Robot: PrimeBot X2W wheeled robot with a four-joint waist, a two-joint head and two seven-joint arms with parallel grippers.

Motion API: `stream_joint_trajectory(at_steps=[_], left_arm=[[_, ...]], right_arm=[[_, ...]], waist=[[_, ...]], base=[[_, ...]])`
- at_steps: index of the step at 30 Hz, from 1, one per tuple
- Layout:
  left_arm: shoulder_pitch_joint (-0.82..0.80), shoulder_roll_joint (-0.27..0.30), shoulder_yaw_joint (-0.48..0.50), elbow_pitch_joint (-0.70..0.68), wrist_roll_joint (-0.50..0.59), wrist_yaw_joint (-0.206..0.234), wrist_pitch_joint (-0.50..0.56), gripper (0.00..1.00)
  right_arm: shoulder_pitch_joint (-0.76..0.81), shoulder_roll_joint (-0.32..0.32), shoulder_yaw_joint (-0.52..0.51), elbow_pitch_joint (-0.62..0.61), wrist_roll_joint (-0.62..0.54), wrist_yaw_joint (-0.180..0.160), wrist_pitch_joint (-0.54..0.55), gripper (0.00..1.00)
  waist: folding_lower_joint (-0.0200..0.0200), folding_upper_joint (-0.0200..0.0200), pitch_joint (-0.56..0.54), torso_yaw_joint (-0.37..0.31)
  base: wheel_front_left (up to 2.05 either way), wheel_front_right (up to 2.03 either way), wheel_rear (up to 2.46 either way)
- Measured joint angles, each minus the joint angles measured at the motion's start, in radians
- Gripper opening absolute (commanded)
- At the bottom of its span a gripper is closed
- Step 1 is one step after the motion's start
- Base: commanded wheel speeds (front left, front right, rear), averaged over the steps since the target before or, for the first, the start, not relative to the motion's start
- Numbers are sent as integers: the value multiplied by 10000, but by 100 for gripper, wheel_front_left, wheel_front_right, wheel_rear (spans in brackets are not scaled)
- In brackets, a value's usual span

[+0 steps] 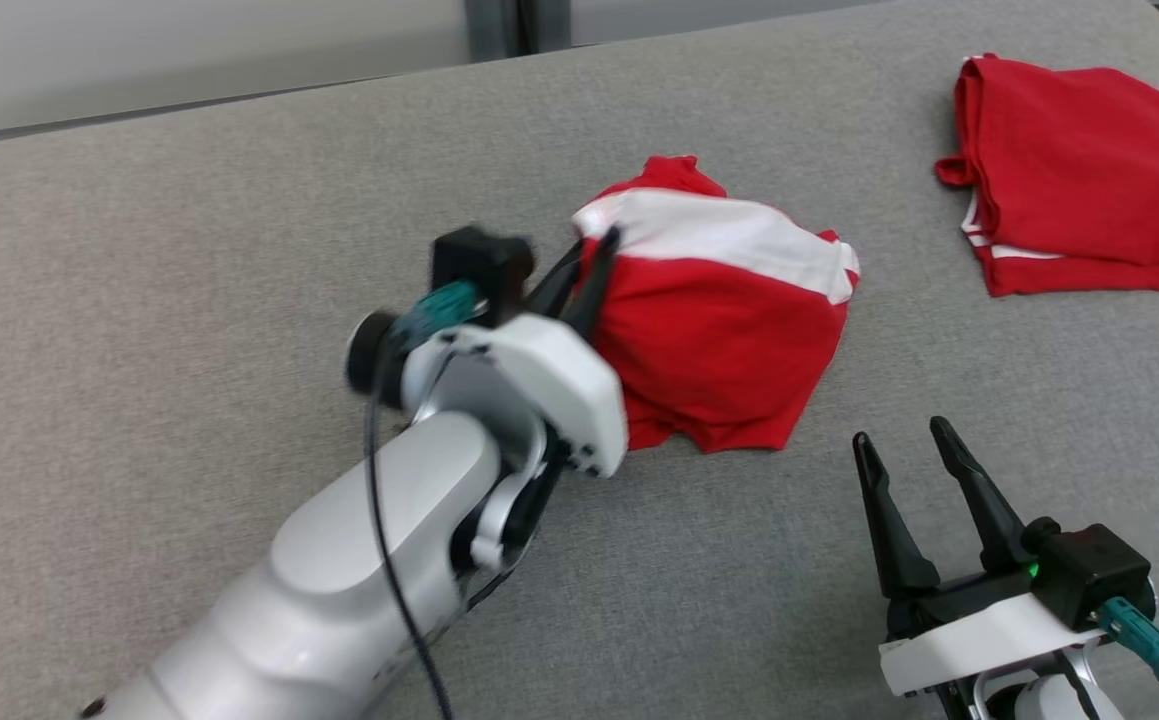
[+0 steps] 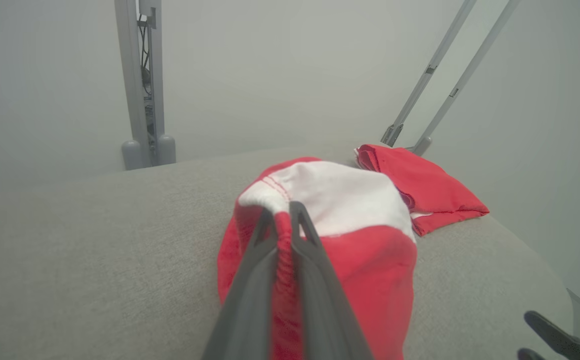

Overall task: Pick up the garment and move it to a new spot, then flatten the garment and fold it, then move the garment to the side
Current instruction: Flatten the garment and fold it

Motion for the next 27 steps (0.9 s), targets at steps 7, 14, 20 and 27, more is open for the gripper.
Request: stream_joint_trajectory(at_steps=[7,14,20,27], left_arm=[[2137,1279,422,-1266,-575,86,-700,0],[3428,1810,571,-1904,-959,263,-999,0],[4030,1848,765,-1923,-1214,395,-1156,100],[4545,1870,1289,-1825,-1043,619,-1546,100]], right_arm=[[173,-6,-138,-12,-123,0,2,100],[263,-132,-171,-4,-199,0,0,100],[407,-190,-105,36,-199,0,0,100],[614,-188,-2,146,-198,0,2,100]], waist=[[0,0,-245,512],[0,0,-559,873],[0,0,-869,1129],[0,0,-1272,1278]], base=[[0,0,0],[0,0,0],[0,0,0],[0,0,0]])
